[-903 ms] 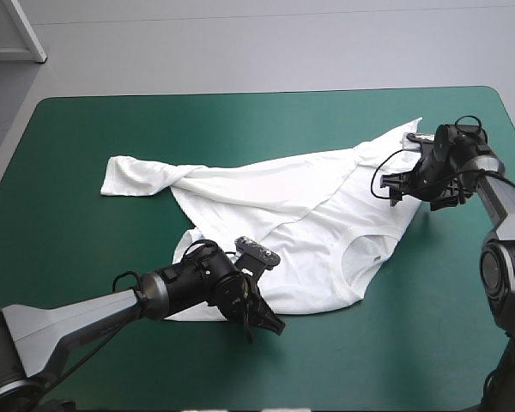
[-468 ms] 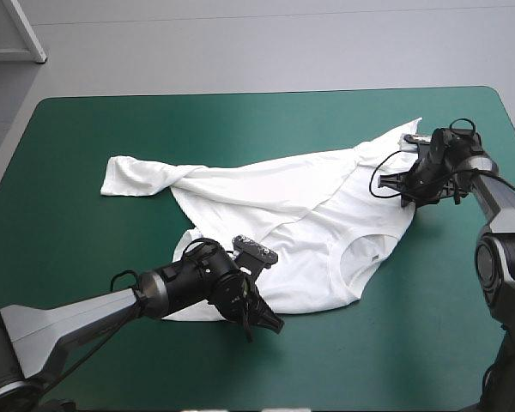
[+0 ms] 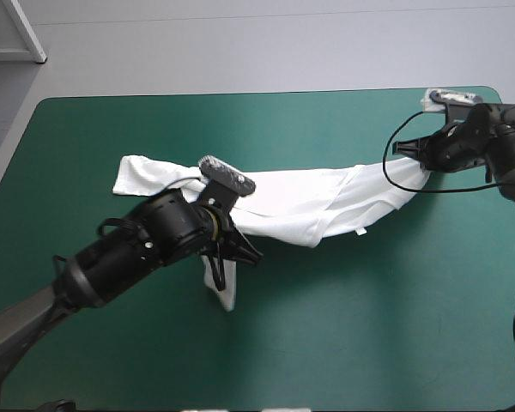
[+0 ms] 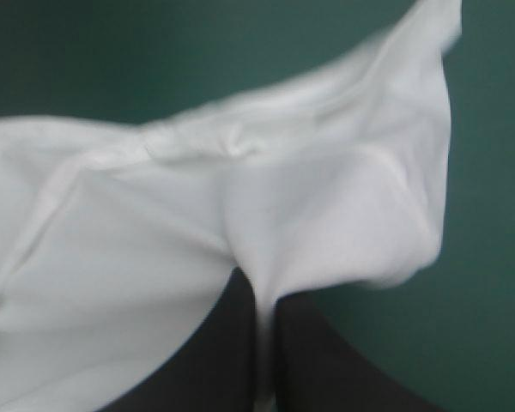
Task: Fold the cloth
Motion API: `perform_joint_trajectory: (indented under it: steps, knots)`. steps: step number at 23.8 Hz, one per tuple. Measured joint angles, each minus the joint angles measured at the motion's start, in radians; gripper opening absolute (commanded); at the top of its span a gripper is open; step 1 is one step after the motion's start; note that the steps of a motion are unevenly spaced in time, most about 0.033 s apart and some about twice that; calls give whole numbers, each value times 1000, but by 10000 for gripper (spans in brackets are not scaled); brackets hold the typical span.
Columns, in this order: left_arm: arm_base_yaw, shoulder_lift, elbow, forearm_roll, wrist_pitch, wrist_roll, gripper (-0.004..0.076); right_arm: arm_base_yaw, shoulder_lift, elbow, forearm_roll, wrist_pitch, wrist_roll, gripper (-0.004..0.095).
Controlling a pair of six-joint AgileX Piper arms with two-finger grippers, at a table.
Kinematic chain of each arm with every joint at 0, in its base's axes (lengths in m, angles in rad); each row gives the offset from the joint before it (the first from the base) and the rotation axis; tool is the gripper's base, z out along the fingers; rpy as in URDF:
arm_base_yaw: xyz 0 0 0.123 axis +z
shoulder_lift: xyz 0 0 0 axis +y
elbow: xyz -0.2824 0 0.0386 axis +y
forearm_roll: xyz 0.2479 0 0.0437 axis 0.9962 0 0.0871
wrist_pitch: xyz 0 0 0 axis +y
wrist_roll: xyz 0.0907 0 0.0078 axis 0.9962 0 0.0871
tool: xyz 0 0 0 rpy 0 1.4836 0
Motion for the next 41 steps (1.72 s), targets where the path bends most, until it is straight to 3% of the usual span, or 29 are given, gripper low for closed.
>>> perform_joint_trajectory:
  steps: [7, 17, 23, 29, 33, 37, 41]
  knots:
    - [0, -45, -343, 169, 41, 140, -10, 0, -242, -219, -38, 40, 0, -18]
    - [-5, -46, -830, 488, 40, 336, -10, 7, -402, -603, -209, 54, 45, -18]
    - [-17, -42, -1051, 528, 17, 469, -10, 16, -456, -754, -257, -28, 110, -18]
    - [-18, -40, -1071, 489, 30, 495, -10, 16, -451, -802, -215, -25, 95, -18]
    - [-4, 17, -991, 527, 38, 484, -10, 16, -347, -808, -223, 54, 53, -18]
    - [181, 136, -931, 321, 39, 475, -10, 14, -180, -806, -249, 128, 48, -18]
    - [395, 274, -896, 42, 6, 489, -10, 12, -46, -803, -257, 124, 48, -18]
